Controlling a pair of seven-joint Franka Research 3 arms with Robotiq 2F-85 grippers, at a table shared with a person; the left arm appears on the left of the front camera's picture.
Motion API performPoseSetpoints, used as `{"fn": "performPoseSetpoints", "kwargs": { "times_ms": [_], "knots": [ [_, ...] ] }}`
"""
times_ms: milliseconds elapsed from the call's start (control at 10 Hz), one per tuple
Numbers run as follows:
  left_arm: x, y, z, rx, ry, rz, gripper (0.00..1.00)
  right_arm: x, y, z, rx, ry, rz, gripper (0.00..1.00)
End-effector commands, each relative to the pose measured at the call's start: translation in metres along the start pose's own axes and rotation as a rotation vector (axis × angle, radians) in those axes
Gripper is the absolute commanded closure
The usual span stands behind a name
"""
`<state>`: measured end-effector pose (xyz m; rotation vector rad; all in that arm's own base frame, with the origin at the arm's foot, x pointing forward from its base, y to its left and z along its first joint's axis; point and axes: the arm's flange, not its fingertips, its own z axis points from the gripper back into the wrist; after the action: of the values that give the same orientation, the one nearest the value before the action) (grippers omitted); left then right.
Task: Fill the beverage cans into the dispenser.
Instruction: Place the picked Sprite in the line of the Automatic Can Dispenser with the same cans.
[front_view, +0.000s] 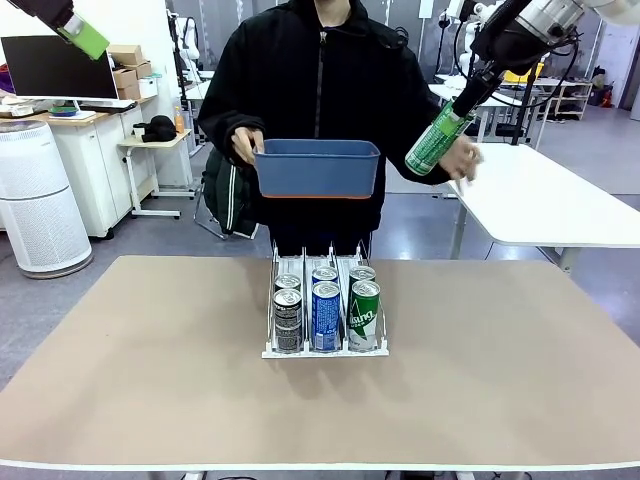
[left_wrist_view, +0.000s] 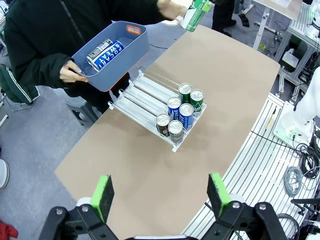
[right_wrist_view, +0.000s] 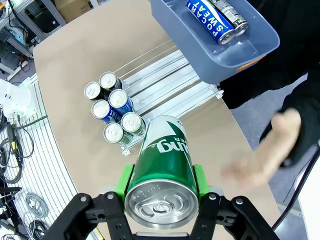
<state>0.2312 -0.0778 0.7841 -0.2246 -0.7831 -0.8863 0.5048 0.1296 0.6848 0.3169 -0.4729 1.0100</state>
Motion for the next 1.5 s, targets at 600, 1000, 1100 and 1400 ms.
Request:
{"fn": "performPoseSetpoints", "kwargs": {
  "times_ms": [600,1000,1100,1400],
  "knots": [
    [0.001,0.000,0.000,-0.001,-0.006,0.012,0.00,0.001,0.001,0.001,-0.001,-0.003,0.004,0.62],
    [0.001,0.000,0.000,-0.001,-0.006,0.012,0.00,-0.001,0.010,-0.002,0.004,0.025,0.021,0.42],
    [0.001,0.000,0.000,-0.001,-0.006,0.012,0.00,-0.005,0.023,-0.004,0.002,0.042,0.037,0.42],
    [0.001,0.000,0.000,-0.001,-0.006,0.012,0.00,-0.022,0.073,-0.015,-0.023,0.148,0.067,0.42]
  ]
}}
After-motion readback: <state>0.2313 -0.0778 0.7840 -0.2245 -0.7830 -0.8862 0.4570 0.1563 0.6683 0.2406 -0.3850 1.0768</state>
